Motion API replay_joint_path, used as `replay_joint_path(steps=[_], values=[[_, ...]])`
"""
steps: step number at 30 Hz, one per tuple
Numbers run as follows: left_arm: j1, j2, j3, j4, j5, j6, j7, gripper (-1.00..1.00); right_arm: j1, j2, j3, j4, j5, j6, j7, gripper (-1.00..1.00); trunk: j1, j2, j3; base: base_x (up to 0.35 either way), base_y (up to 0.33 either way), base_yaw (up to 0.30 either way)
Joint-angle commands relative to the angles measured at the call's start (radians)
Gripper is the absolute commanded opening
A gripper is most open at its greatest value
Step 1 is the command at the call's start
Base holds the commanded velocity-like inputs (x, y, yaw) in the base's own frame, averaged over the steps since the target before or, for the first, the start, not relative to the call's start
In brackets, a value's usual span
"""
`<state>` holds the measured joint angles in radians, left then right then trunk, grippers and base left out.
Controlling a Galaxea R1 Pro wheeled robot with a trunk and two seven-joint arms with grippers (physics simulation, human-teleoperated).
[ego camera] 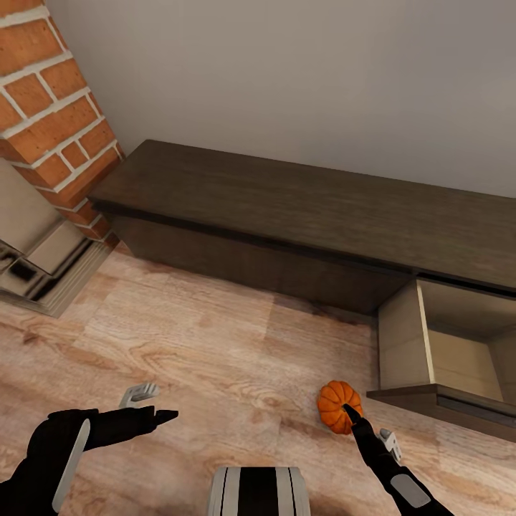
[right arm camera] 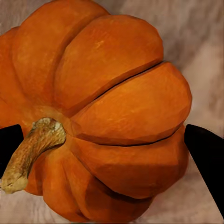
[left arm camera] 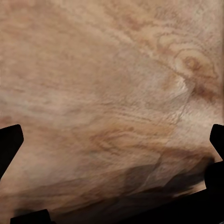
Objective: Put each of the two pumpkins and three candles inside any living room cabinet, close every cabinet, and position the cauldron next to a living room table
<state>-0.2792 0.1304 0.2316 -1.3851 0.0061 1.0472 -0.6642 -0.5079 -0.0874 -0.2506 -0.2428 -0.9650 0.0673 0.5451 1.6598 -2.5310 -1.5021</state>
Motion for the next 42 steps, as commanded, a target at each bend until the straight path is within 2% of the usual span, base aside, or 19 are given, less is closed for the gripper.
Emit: replay_joint_path(steps=[1, 16, 28, 32, 36, 38, 42], values=[[0.0, 0.0, 0.0, 0.0, 0.0, 0.0, 0.0, 1.0, 0.0, 0.0, -0.001, 0.001, 0.0, 0.0, -0.001, -1.0, 0.0, 0.0, 0.0, 0.0, 0.0, 0.0], [0.0, 0.0, 0.0, 0.0, 0.0, 0.0, 0.0, 1.0, 0.0, 0.0, 0.001, 0.001, 0.0, 0.0, -0.001, -1.0, 0.0, 0.0, 0.0, 0.0, 0.0, 0.0], [0.0, 0.001, 0.001, 0.0, 0.0, 0.0, 0.0, 1.0, 0.0, 0.0, -0.001, 0.0, 0.001, 0.007, -0.004, -1.0, -0.005, 0.003, 0.046, 0.0, 0.0, 0.0], [0.0, 0.001, 0.002, 0.0, 0.001, 0.0, 0.0, 1.0, -0.001, 0.003, 0.0, 0.0, 0.001, 0.019, -0.042, -1.0, -0.007, 0.004, 0.062, 0.0, 0.0, 0.0], [0.0, 0.002, 0.002, 0.0, 0.001, 0.0, 0.0, 1.0, -0.003, 0.026, 0.004, -0.001, 0.001, 0.031, -0.137, -1.0, -0.009, 0.005, 0.077, 0.0, 0.0, 0.0], [0.0, 0.003, 0.002, 0.0, 0.001, 0.0, 0.0, 1.0, -0.006, 0.053, 0.006, -0.004, 0.002, 0.068, -0.187, -1.0, -0.01, 0.005, 0.085, 0.0, 0.0, 0.0], [0.0, 0.004, 0.002, 0.0, -0.001, 0.0, 0.0, 1.0, -0.007, 0.069, 0.01, -0.011, 0.003, 0.146, -0.207, -1.0, -0.012, 0.006, 0.1, 0.0, 0.0, 0.0]])
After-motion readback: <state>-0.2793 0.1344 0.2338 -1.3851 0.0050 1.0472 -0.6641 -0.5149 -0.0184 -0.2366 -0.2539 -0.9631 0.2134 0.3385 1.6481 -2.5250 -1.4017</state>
